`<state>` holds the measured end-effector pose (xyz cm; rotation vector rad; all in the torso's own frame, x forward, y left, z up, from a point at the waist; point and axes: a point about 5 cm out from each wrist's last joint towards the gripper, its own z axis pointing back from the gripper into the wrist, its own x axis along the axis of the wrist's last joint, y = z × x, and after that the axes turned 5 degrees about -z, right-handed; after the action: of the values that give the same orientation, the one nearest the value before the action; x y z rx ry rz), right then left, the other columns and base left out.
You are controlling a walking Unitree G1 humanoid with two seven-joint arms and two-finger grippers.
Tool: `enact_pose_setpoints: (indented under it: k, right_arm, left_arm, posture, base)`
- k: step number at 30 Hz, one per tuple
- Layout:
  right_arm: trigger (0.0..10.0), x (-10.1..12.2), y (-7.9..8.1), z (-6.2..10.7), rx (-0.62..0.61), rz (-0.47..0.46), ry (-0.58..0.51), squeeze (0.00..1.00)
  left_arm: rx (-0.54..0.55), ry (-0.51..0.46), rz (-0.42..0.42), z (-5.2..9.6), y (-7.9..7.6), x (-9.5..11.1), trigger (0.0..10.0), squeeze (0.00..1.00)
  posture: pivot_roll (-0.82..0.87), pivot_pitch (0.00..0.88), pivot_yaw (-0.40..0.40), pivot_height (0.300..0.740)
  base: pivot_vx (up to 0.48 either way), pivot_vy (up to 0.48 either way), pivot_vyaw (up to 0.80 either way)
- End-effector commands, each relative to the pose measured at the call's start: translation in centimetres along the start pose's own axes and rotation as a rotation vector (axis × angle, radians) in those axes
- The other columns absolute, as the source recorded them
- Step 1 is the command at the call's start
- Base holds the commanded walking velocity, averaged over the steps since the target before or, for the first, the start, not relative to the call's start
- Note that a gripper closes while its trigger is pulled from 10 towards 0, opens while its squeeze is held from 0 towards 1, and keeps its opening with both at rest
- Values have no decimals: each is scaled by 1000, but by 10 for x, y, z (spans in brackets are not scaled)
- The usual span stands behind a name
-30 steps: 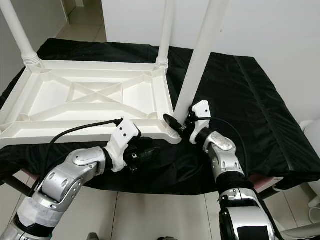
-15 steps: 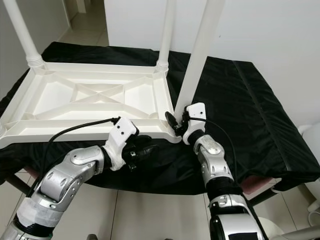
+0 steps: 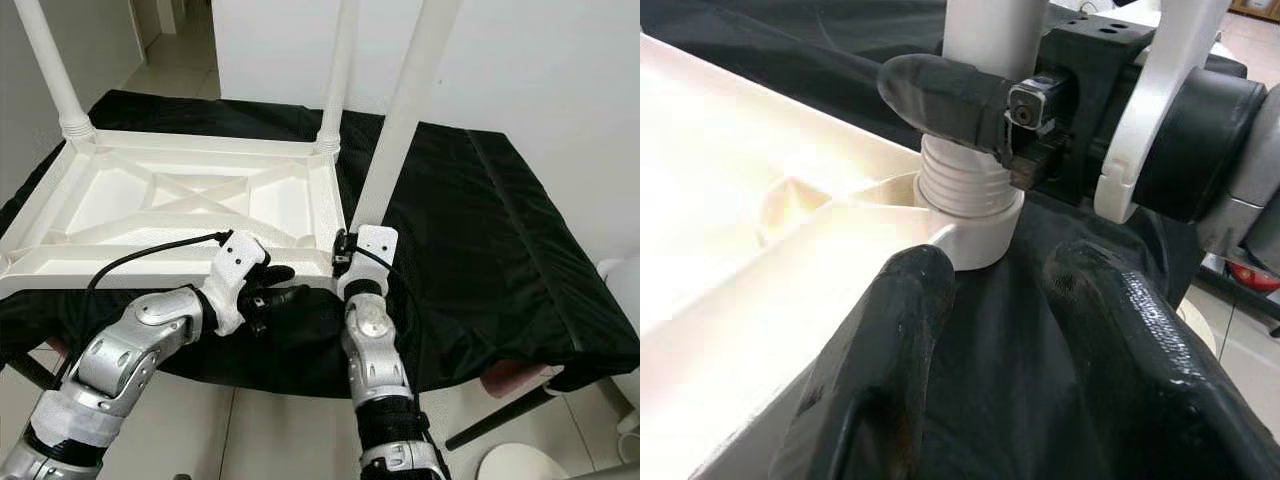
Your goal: Building children table
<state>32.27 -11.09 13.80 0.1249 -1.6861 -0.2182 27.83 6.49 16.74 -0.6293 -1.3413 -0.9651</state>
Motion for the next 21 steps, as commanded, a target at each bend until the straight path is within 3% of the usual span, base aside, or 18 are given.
enact_pose_setpoints:
  k: [1,4,5,7,8,16,17,18,19,20,21]
  right_arm:
    - [10000,-7,-6,5,-12,-5,39,0]
    - [10000,-4,-8,6,-29,8,38,0]
    - [10000,-2,-10,8,-13,9,21,67]
    - [10000,0,-10,9,-1,7,10,67]
    - [10000,2,-10,9,0,12,-1,1000]
    - [10000,12,-22,8,180,55,-25,1000]
    - [10000,11,-25,8,230,58,-3,859]
    - [10000,11,-25,8,230,58,-3,859]
    - [10000,10,-27,9,277,64,15,0]
    - [10000,10,-27,9,277,64,15,0]
    - [10000,11,-33,7,377,112,25,0]
  left_arm:
    - [0,-4,-17,-2,1,2,10000,0]
    - [-3,-6,-21,-3,1,2,10000,0]
    - [-7,-9,-19,-3,0,3,10000,0]
    - [-9,-11,-17,-3,0,2,10000,0]
    - [-8,-11,-18,-3,0,2,10000,0]
    - [-17,-19,-16,-5,-3,1,10000,0]
    - [-18,-19,-17,-6,-4,1,10000,0]
    - [-18,-19,-17,-6,-4,1,10000,0]
    - [-21,-19,-18,-5,-5,1,10000,0]
    - [-21,-19,-18,-5,-5,1,10000,0]
    - [-29,-19,-18,-5,-8,1,10000,0]
  posture:
    - [25,0,-43,740]
    - [21,0,-43,740]
    - [19,0,-41,740]
    - [19,0,-41,740]
    - [14,0,-41,740]
    - [13,0,-45,740]
    - [13,0,-45,740]
    - [13,0,-45,740]
    - [14,0,-45,740]
    - [14,0,-45,740]
    - [20,0,-41,740]
  base:
    - [0,0,0]
    - [0,0,0]
    - [0,0,0]
    - [0,0,0]
    - [0,0,0]
    - [0,0,0]
    - [0,0,0]
    - [0,0,0]
    - [0,0,0]
    - [0,0,0]
    - [0,0,0]
